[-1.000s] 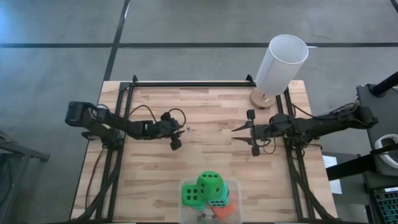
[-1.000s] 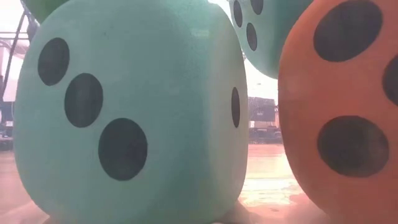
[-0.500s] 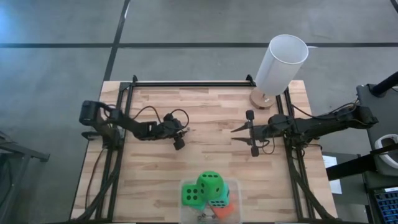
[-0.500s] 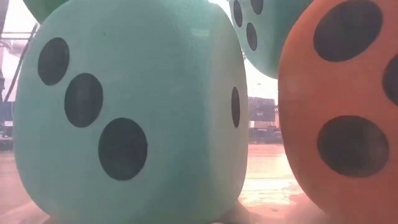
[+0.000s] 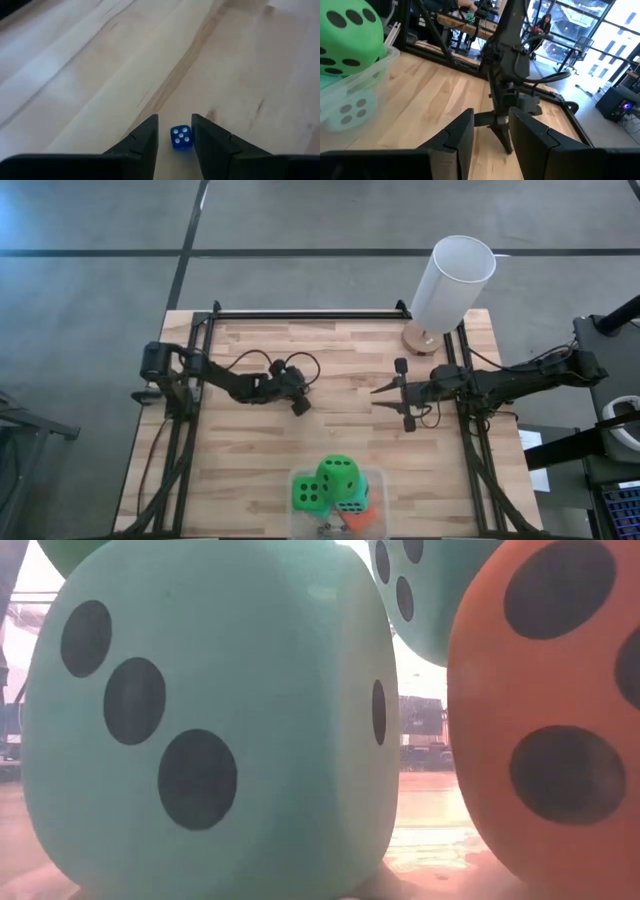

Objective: Pick & Place Dice
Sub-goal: Put the small blue dice into the transparent bin

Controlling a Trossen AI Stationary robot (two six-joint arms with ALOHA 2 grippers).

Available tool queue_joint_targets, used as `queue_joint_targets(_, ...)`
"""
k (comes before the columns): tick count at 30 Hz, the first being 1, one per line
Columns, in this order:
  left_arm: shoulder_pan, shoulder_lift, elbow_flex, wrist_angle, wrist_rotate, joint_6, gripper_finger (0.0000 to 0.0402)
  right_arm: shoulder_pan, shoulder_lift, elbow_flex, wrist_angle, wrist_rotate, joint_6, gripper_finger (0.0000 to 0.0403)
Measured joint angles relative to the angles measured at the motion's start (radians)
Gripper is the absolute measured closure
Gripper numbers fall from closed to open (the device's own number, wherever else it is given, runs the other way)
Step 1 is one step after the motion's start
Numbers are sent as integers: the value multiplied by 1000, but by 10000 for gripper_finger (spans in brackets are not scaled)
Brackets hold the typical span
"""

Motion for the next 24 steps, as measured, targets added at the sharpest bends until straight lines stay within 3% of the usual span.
queue_joint_targets(9,1,-1,86,-222,-39,-228,282,1,2,0,-25,-2,30,297)
queue_joint_targets(24,34,-63,101,-293,-58,-368,282,1,2,0,-35,-2,49,316)
